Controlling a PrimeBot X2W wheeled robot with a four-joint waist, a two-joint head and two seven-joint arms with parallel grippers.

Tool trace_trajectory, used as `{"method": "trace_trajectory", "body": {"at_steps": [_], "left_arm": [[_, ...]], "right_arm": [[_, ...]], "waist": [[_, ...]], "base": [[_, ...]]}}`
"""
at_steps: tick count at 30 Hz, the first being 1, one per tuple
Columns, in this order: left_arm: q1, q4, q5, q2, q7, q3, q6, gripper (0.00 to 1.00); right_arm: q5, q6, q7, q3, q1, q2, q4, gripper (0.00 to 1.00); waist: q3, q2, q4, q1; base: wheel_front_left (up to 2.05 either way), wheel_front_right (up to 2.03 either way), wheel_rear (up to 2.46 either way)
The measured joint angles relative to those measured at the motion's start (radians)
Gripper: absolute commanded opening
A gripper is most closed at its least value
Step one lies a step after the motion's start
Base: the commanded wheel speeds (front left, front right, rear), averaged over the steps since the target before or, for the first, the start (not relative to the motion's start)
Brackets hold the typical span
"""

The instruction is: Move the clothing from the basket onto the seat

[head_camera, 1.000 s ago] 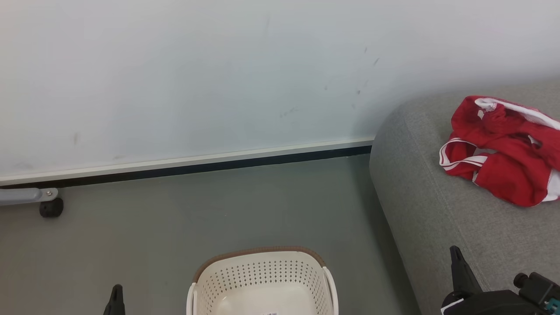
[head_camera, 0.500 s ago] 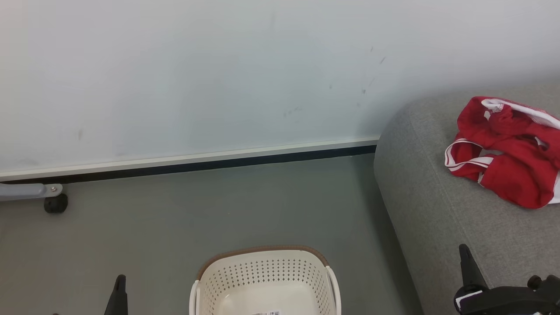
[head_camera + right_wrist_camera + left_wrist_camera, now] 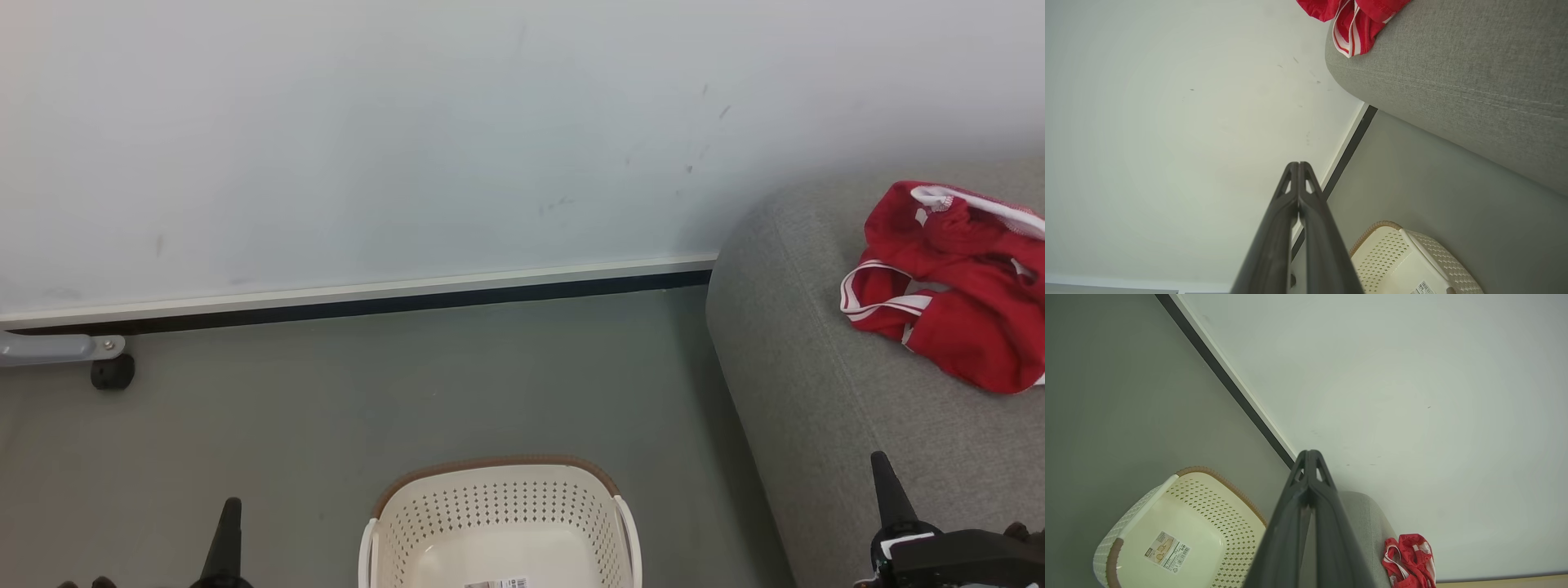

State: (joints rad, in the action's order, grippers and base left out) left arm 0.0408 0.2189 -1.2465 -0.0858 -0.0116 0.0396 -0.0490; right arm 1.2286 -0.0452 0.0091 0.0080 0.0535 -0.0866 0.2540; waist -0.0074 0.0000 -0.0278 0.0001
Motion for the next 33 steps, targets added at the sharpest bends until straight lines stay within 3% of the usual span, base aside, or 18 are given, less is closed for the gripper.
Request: {"method": "trace_trajectory", "body": {"at_steps": [28,33], "left_arm": [[-0.117,0.071,-0.334,0.041,-0.098,0.049,-0.067,0.0],[-0.119,0.073,-0.354,0.044,-0.102,0.05,-0.074,0.0]], "right_arm": [[0.36,-0.071,0.101,-0.137,0.027,0.04,0.043,0.0],[0.367,-0.075,0.104,-0.141,0.039,0.041,0.045,0.0]], "waist": [[0.009,0.0,0.027,0.0],[0.009,0.0,0.028,0.0]], "base": [[0.0,0.0,0.0],[0.0,0.0,0.0]]}}
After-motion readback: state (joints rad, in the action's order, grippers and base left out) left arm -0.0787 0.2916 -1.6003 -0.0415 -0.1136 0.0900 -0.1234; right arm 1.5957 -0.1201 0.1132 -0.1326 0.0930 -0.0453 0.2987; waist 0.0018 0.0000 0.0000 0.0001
